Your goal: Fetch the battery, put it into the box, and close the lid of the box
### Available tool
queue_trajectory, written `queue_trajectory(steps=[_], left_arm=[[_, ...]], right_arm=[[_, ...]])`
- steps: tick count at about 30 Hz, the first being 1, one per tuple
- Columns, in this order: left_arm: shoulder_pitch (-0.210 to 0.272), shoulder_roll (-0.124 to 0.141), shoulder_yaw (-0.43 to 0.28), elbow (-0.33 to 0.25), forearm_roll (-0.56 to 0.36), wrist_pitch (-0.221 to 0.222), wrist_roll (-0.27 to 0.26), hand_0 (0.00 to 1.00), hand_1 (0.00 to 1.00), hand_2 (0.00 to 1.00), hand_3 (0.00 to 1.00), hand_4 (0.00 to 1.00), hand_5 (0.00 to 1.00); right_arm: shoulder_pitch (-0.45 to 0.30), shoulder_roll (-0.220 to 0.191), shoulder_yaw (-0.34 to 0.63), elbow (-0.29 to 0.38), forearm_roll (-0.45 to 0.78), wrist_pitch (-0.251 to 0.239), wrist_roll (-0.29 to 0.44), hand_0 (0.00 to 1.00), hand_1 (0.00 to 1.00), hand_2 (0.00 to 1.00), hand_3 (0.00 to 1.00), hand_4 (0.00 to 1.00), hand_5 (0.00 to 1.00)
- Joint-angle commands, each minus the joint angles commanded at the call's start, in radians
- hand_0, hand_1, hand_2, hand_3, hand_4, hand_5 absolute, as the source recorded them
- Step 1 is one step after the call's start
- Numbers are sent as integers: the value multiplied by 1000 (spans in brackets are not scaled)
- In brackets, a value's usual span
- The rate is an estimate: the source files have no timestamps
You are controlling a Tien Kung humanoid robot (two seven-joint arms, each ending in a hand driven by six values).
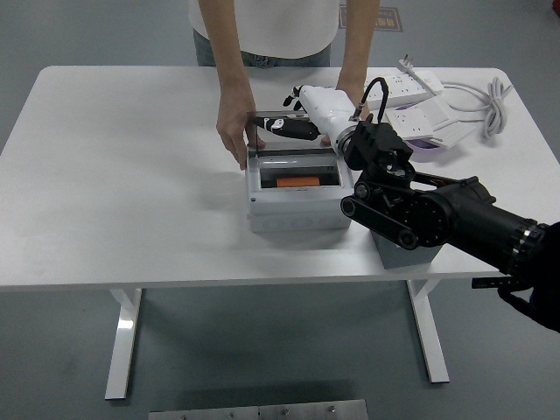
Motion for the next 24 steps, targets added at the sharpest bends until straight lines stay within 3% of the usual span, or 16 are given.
queue_trajectory(steps=[17,18,23,24], left_arm=[[-1,0,2,0,-7,9,-2,425,644,648,638,818,904],[-1,0,3,0,-7,10,-2,425,644,647,639,817,903],[-1,0,2,0,-5,10,-1,425,644,647,639,817,903],[-1,0,2,0,-6,10,-1,425,643,648,640,816,903]], right_arm=[[-8,-18,-8,29,-22,9,-24,750,635,653,699,998,998],[-7,-19,-7,31,-25,11,-27,567,597,636,697,998,998],[-1,-23,0,44,-46,31,-52,567,597,636,697,998,998],[0,-25,2,48,-50,37,-58,387,482,614,686,998,998]])
